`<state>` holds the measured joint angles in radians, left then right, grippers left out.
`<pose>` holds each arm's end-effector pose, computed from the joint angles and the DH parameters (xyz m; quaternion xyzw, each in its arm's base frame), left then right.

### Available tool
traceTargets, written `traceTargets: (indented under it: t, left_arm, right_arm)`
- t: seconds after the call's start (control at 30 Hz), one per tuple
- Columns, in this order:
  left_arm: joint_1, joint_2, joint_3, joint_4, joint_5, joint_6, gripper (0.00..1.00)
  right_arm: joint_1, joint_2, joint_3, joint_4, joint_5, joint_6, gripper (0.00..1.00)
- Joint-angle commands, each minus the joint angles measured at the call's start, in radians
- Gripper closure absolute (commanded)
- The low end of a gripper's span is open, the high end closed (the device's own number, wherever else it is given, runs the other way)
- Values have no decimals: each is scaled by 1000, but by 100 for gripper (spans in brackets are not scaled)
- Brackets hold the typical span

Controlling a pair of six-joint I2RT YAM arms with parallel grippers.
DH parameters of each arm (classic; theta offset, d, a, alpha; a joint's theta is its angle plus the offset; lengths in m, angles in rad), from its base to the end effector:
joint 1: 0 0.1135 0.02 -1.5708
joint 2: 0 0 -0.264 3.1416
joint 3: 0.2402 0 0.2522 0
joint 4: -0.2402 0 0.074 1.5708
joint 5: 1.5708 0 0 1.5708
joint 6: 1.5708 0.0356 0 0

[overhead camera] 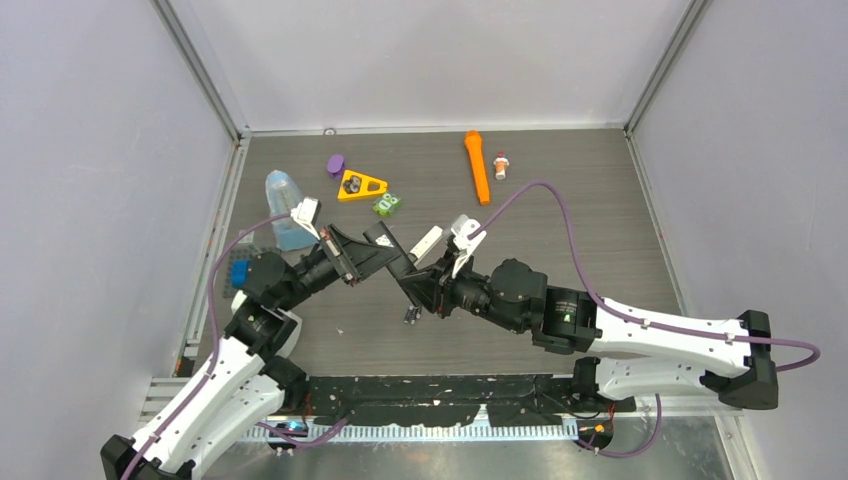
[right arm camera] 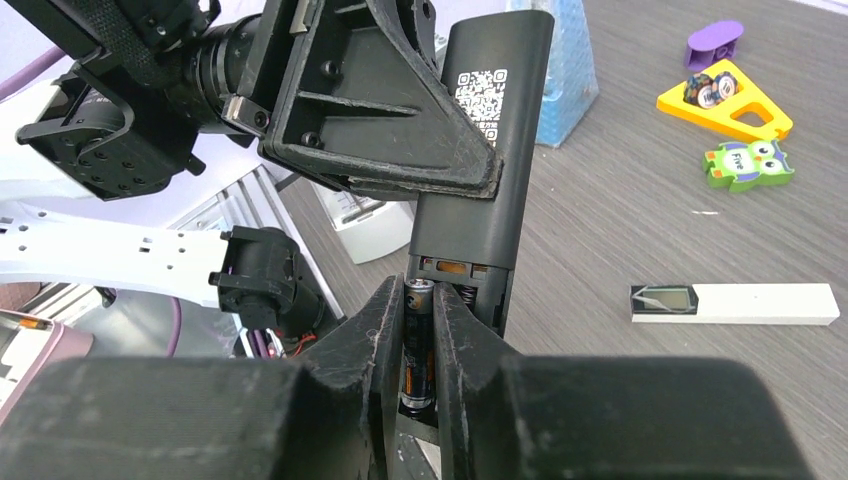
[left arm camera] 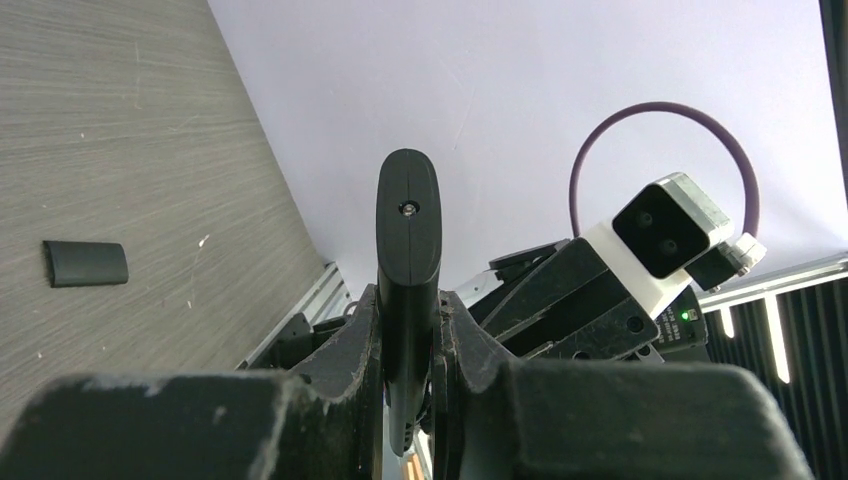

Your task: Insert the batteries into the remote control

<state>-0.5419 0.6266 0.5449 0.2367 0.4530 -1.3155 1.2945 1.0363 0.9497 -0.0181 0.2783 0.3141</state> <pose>0.1290 -0.0958 0.3245 -0.0810 0.6512 -0.6803 0.3264 0.0755 0.2305 0.3680 -0.2646 0.6930 0.4059 0.5339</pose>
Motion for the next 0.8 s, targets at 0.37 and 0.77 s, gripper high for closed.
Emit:
traceTargets:
  t: [0.37, 0.77]
  left_arm:
    - [-10, -12, -8, 172, 69, -151, 100]
    - [-10, -13, -35, 184, 71, -153, 100]
  right_arm:
    - [2, -36, -81, 99, 102, -54, 69]
    - [2, -20, -21, 85, 132, -24, 59]
